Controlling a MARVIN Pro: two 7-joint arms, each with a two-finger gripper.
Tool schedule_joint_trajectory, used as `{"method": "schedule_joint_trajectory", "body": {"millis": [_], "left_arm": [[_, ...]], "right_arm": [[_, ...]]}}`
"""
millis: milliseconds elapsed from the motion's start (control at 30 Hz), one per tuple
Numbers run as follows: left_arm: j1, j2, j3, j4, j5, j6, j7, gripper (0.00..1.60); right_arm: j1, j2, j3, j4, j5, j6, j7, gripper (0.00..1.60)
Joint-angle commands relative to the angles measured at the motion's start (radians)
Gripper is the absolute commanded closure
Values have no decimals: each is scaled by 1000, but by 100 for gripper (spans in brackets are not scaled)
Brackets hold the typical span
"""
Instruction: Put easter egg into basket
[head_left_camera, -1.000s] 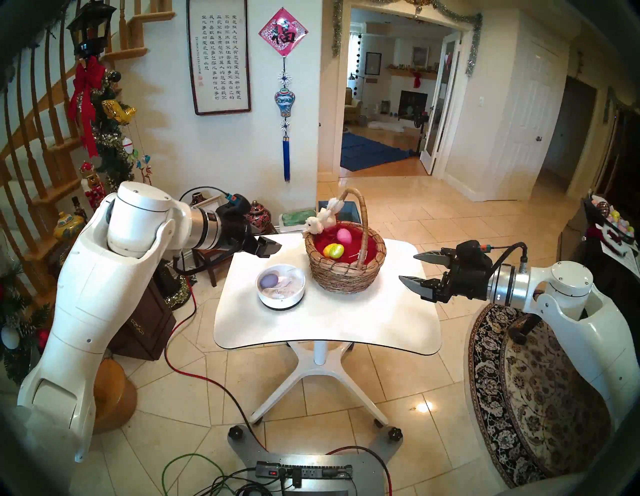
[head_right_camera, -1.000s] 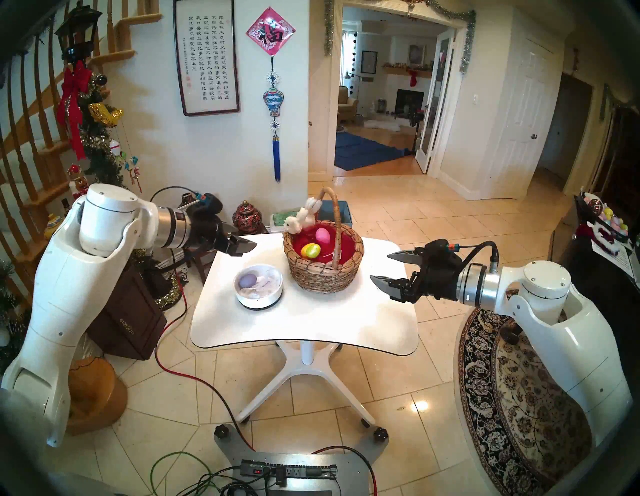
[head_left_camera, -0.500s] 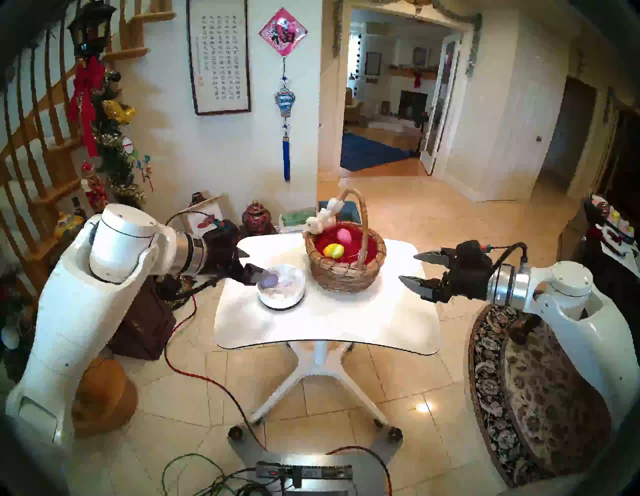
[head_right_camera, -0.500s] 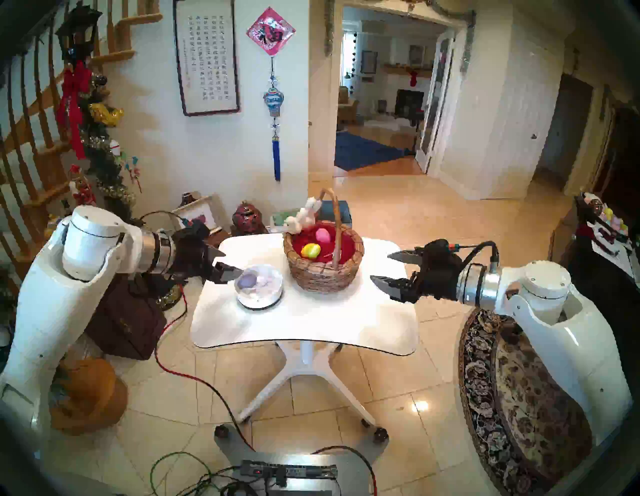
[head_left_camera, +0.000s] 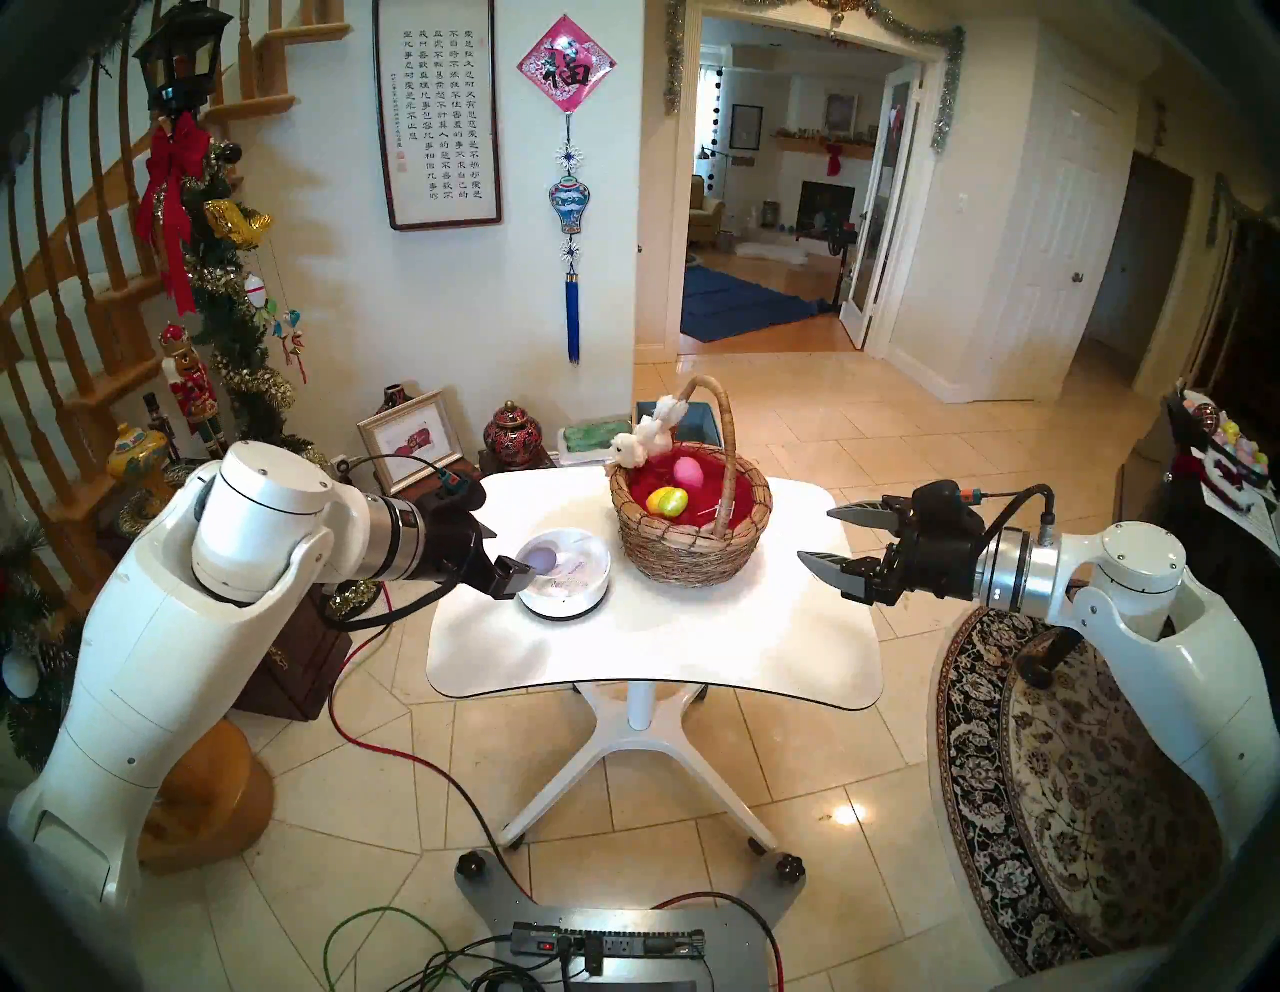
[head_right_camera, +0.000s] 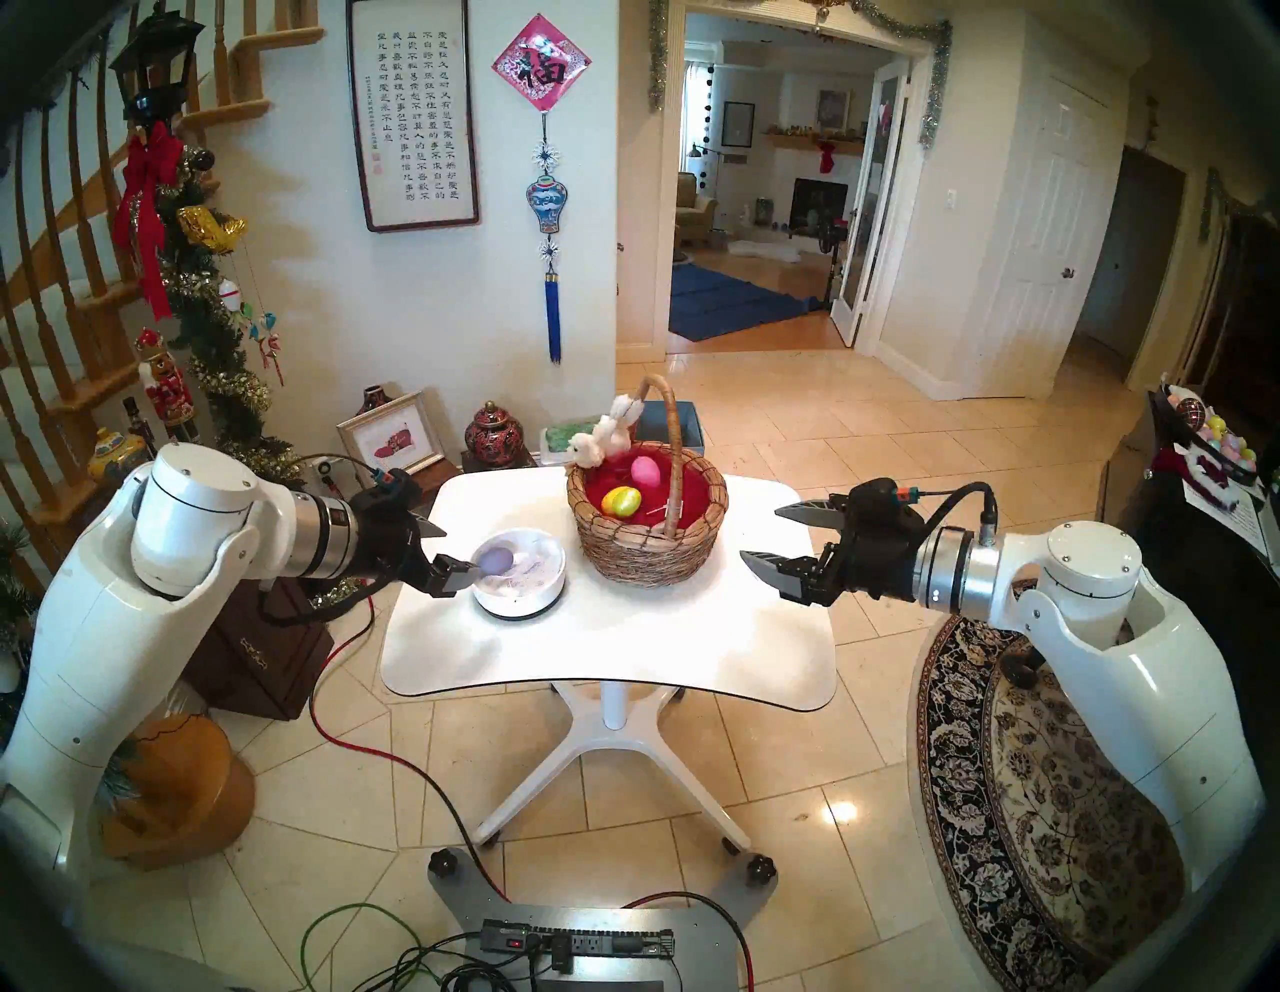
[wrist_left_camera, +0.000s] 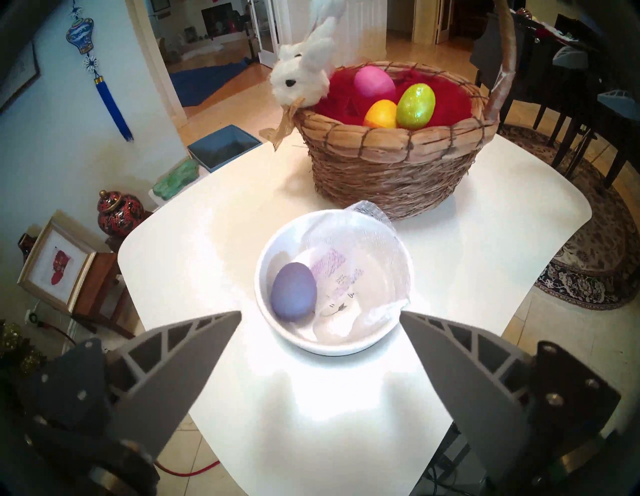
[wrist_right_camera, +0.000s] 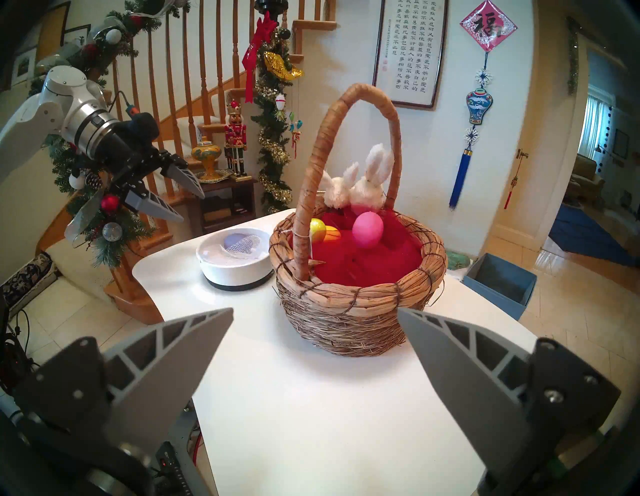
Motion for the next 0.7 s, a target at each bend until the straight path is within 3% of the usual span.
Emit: {"method": "schedule_joint_trajectory", "body": {"millis": [0, 400, 667], "left_arm": [[-34, -20, 40, -7, -46, -2, 65, 0], [-147, -64, 128, 112, -95, -2, 170, 0], [-187, -63, 166, 143, -137, -2, 202, 0]], "right_arm": [[0, 3, 6, -2, -2, -3, 1, 0], [0, 4, 5, -2, -1, -3, 0, 0], [0, 4, 5, -2, -1, -3, 0, 0]]}}
